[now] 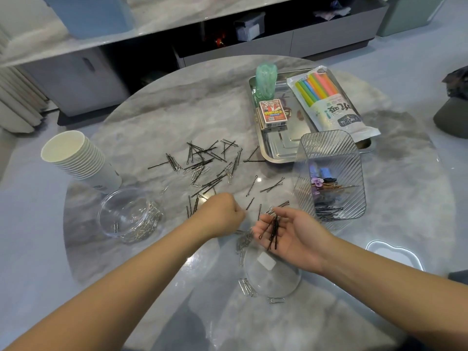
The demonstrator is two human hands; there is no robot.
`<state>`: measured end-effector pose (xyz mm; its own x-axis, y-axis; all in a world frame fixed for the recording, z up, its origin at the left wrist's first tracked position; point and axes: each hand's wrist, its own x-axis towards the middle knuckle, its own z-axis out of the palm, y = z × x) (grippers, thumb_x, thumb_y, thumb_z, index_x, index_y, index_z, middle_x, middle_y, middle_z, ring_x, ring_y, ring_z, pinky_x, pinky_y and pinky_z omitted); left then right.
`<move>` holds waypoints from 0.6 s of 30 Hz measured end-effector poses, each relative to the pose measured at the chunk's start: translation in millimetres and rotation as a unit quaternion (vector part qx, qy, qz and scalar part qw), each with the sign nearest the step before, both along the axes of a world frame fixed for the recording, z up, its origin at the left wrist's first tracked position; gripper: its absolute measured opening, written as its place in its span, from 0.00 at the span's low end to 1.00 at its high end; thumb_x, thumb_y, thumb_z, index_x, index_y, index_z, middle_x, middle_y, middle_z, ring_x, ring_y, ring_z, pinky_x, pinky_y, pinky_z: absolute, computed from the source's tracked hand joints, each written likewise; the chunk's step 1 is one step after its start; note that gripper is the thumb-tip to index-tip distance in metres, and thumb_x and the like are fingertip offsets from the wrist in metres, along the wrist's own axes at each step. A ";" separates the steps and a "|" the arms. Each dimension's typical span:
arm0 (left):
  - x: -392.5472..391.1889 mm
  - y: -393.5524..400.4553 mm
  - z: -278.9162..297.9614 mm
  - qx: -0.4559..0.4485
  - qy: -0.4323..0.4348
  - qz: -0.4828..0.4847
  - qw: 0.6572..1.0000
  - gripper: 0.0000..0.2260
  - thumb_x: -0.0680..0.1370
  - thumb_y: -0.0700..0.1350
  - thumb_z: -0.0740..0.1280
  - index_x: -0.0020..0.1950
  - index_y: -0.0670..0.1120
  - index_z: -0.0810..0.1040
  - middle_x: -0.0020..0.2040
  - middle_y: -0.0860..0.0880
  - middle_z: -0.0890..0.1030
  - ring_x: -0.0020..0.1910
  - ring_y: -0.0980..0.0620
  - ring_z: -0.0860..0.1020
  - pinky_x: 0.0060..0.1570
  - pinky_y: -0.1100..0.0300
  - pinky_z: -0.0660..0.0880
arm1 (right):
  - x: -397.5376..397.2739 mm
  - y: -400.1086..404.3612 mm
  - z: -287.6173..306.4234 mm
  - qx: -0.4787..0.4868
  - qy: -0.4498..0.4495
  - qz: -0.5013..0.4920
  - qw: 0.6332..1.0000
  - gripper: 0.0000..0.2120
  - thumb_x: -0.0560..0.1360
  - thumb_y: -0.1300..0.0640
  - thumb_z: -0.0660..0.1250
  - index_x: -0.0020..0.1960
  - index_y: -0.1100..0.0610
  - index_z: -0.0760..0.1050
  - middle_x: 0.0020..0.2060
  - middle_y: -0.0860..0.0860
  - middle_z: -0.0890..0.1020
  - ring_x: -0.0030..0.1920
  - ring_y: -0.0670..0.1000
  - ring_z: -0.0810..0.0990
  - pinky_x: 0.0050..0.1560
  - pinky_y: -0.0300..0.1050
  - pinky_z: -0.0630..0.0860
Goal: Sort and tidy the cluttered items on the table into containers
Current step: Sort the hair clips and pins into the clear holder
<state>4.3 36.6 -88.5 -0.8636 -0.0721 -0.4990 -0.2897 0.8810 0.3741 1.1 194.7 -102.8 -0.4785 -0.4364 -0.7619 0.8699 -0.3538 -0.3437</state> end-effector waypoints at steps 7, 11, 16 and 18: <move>15.3 23.0 13.8 0.120 -0.038 0.002 0.992 0.12 0.78 0.46 0.63 0.45 0.40 0.82 0.35 0.47 0.81 0.30 0.56 0.72 0.29 0.67 0.66 | 6.2 6.7 -2.1 -0.001 0.007 0.014 1.000 0.18 0.79 0.50 0.55 0.51 0.65 0.74 0.40 0.59 0.78 0.43 0.57 0.78 0.58 0.54 0.74; 14.5 29.6 11.3 0.103 0.015 0.009 0.995 0.09 0.76 0.46 0.67 0.40 0.42 0.81 0.31 0.51 0.81 0.25 0.60 0.69 0.24 0.67 0.64 | 6.0 9.9 1.7 0.006 0.012 0.003 1.000 0.17 0.80 0.51 0.55 0.50 0.64 0.74 0.38 0.58 0.76 0.40 0.55 0.76 0.55 0.53 0.74; 8.9 27.2 12.9 0.097 0.038 0.011 0.995 0.10 0.76 0.49 0.68 0.38 0.46 0.80 0.27 0.54 0.74 0.24 0.59 0.68 0.22 0.70 0.62 | 8.6 15.9 5.9 -0.019 0.014 -0.007 1.000 0.16 0.80 0.52 0.56 0.53 0.64 0.73 0.38 0.59 0.78 0.39 0.56 0.78 0.50 0.51 0.78; 5.0 25.8 10.5 0.087 0.053 0.006 0.995 0.09 0.77 0.49 0.66 0.41 0.45 0.80 0.31 0.52 0.77 0.26 0.58 0.69 0.24 0.69 0.64 | 10.6 22.4 8.6 -0.031 0.007 -0.020 0.999 0.15 0.80 0.53 0.56 0.52 0.65 0.73 0.39 0.59 0.76 0.39 0.56 0.77 0.38 0.46 0.80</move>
